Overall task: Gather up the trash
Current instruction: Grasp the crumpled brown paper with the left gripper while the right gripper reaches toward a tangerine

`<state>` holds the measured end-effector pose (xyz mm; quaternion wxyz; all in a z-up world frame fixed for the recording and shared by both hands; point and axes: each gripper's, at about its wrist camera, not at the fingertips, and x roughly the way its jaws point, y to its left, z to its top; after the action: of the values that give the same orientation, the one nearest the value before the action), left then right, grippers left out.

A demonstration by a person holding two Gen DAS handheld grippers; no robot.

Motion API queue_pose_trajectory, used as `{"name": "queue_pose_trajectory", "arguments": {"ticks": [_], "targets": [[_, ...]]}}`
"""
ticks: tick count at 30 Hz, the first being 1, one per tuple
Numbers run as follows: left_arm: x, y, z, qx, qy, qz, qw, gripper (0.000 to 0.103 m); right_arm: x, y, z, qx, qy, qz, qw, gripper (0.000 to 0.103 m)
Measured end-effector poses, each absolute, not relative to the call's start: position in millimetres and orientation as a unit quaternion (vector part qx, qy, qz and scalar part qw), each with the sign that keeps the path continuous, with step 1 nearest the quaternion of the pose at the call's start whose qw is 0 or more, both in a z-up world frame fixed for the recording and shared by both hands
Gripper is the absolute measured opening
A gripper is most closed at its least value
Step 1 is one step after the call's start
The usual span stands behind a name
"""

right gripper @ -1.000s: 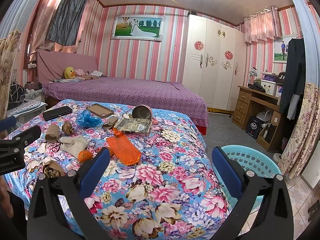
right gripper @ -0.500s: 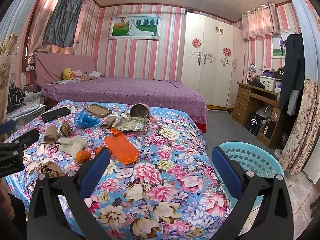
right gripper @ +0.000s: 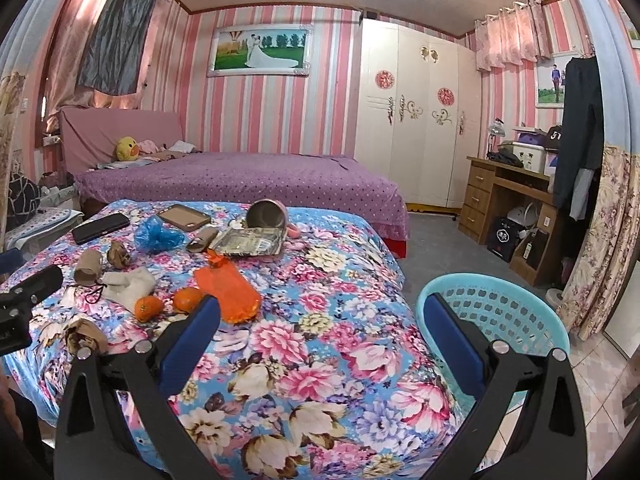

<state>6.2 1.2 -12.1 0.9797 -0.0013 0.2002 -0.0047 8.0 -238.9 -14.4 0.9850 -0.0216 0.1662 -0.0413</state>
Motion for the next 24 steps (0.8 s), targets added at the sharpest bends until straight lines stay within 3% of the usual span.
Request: {"name": "queue_pose_trajectory", "arguments": {"ticks": [8, 17, 24], "targets": [[7, 6, -15, -0.013, 0.201, -0.015, 0.979, 0.098, 6, -240, -15, -0.014, 0.143, -0.051, 0.988, 0.099], [7, 17, -25, -0.017, 0.209, -0.043, 0.977, 0.098, 20, -254, -29, 0.02, 0.174, -0.06, 0.983, 0.099], [17, 22, -53, 0.005, 0.245, -0.035, 0.969, 0.098, 20, -250, -31, -0.016, 0.157, -0.12, 0.98, 0.099]]}}
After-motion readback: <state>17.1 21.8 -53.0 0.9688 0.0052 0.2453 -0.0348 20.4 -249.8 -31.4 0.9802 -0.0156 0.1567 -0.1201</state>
